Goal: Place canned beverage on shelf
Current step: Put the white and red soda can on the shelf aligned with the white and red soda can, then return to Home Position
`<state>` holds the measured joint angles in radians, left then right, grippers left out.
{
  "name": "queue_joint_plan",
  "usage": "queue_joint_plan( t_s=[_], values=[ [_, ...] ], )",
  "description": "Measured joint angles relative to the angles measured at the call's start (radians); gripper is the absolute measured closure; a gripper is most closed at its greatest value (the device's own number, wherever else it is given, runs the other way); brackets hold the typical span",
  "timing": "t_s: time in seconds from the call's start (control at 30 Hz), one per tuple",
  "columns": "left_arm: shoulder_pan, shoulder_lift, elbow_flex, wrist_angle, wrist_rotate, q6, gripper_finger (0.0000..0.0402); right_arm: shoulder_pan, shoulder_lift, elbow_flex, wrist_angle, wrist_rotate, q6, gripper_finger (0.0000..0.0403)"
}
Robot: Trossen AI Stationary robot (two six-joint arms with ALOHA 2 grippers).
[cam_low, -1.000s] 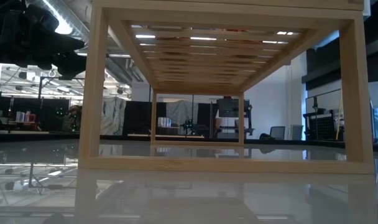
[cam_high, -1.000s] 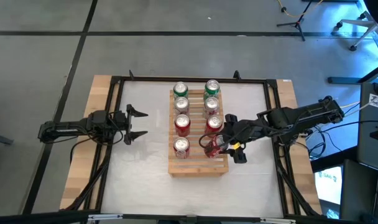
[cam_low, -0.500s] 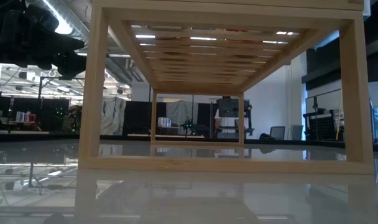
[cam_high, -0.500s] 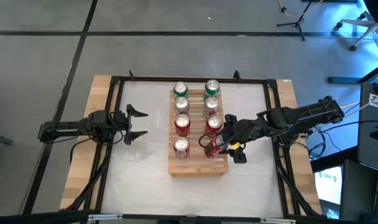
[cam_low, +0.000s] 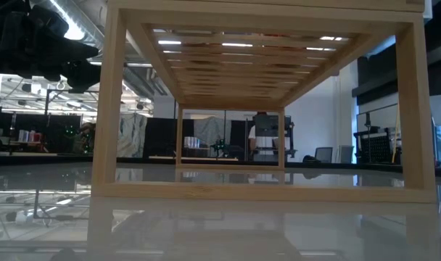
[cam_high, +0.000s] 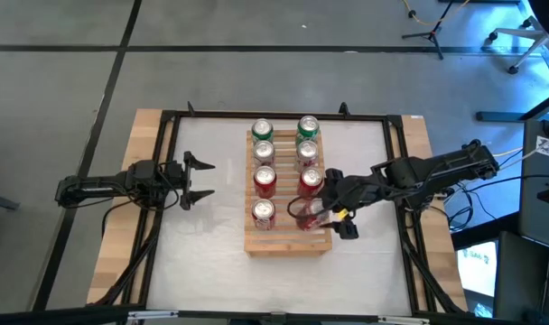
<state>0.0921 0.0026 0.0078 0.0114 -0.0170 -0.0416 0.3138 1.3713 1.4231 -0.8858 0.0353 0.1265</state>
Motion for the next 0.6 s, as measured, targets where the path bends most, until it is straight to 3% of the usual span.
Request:
queue_joint_plan(
  t_s=[0.13,0.6],
  values=[
    [0.000,0.000,0.000,0.000,0.000,0.000,0.0011,0.001,-0.001,0.000,0.004,-0.001,0.000,0.0007],
    [0.000,0.000,0.000,0.000,0.000,0.000,0.0011,0.001,-0.002,0.001,-0.008,0.006,0.000,0.0020]
  ],
)
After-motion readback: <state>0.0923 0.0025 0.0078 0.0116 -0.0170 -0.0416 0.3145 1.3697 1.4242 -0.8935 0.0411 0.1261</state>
